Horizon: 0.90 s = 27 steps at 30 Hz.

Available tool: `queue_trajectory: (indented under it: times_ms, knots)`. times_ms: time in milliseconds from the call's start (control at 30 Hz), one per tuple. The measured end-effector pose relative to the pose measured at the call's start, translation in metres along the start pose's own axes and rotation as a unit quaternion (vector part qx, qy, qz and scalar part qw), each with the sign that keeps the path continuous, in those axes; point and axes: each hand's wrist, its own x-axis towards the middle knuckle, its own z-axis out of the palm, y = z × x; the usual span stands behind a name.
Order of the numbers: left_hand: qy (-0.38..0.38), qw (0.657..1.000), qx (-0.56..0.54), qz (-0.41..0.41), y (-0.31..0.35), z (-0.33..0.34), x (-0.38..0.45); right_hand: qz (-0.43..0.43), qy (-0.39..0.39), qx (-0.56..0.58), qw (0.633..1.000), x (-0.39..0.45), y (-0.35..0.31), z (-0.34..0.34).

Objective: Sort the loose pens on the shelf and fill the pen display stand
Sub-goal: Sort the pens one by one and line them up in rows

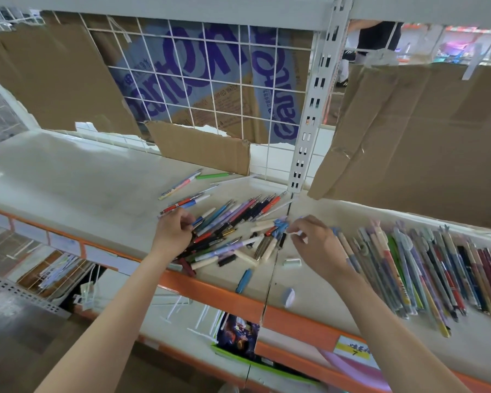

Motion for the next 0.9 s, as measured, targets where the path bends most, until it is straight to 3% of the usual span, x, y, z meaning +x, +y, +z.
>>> queue_trajectory:
  times_ms: [133, 233, 367, 533, 633, 733, 833, 900]
  knots:
    - [-0.032, 0.999, -0.019, 0.029, 0.0, -0.003, 0.0, -0.14, -0.06, 0.033, 0.988, 0.004, -0.027, 0.022]
    - [-0.035, 0.998, -0.001, 0.056, 0.001, -0.007, -0.003, -0.171, -0.107, 0.015, 0.979, 0.009, -0.038, 0.041]
    - [-0.029, 0.99, 0.031, 0.136, 0.007, -0.012, -0.019, -0.183, -0.106, 0.009, 0.977, 0.006, -0.032, 0.042]
    - [-0.138, 0.969, 0.066, 0.192, 0.016, 0.003, -0.048, -0.098, -0.07, 0.059, 0.991, 0.014, -0.023, 0.028]
    - [-0.125, 0.964, 0.091, 0.216, 0.016, 0.012, -0.05, -0.041, -0.024, 0.047, 0.998, 0.026, -0.018, 0.022]
    - [-0.112, 0.965, 0.1, 0.213, 0.015, 0.017, -0.045, -0.038, -0.024, 0.047, 0.998, 0.027, -0.018, 0.017]
    - [-0.11, 0.968, 0.108, 0.196, 0.011, 0.021, -0.041, -0.083, -0.095, 0.083, 0.988, 0.021, -0.035, 0.021]
    - [-0.101, 0.967, 0.12, 0.199, 0.01, 0.021, -0.04, -0.096, -0.182, 0.018, 0.978, 0.017, -0.046, 0.033]
